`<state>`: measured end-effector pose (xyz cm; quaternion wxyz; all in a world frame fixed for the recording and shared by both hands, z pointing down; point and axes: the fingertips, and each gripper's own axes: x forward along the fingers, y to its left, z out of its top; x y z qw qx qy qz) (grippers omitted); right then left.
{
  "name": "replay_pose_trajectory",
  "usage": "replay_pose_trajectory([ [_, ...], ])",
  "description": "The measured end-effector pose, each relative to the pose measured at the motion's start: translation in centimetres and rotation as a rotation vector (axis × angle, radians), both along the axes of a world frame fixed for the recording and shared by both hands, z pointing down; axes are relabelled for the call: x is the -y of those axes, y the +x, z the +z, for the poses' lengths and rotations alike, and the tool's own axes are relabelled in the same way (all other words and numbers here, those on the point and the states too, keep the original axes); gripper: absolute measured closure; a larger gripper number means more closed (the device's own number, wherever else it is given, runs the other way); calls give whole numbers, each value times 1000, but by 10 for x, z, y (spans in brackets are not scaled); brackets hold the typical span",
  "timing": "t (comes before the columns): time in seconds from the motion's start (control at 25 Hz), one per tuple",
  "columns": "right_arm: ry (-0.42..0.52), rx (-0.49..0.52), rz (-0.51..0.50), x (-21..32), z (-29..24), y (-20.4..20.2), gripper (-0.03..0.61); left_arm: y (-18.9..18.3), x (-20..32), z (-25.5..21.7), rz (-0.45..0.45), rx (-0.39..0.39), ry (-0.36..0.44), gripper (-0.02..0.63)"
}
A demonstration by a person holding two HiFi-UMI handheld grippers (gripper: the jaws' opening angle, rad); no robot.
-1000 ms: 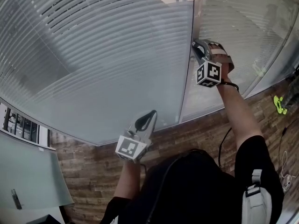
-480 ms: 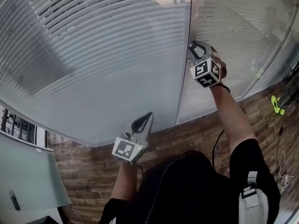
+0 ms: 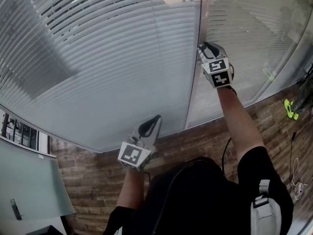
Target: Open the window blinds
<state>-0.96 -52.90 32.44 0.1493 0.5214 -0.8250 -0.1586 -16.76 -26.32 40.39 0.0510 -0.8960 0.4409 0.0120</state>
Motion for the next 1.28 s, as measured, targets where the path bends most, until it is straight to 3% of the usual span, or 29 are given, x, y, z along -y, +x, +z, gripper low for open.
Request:
replay_pose_trajectory([
  [0.24, -68, 206, -2, 6, 4, 7, 456, 4, -3, -3, 1, 4, -42, 609],
  [0.44, -129, 375, 0, 5, 1, 9, 456, 2, -1, 5, -1, 4, 3, 609],
  [0.64, -159, 459, 1, 5, 0, 9, 456, 0, 0, 8, -4, 2, -2, 609],
  [0.8, -155, 457, -3, 5, 0, 9, 456, 3, 0, 7, 0, 7, -11, 609],
  [1.16, -103, 343, -4, 5, 1, 9, 446, 6, 1, 8, -1, -3, -19, 609],
  [1.28, -98, 336, -20, 3, -1, 5, 417, 7, 0, 7, 1, -4, -27, 609],
])
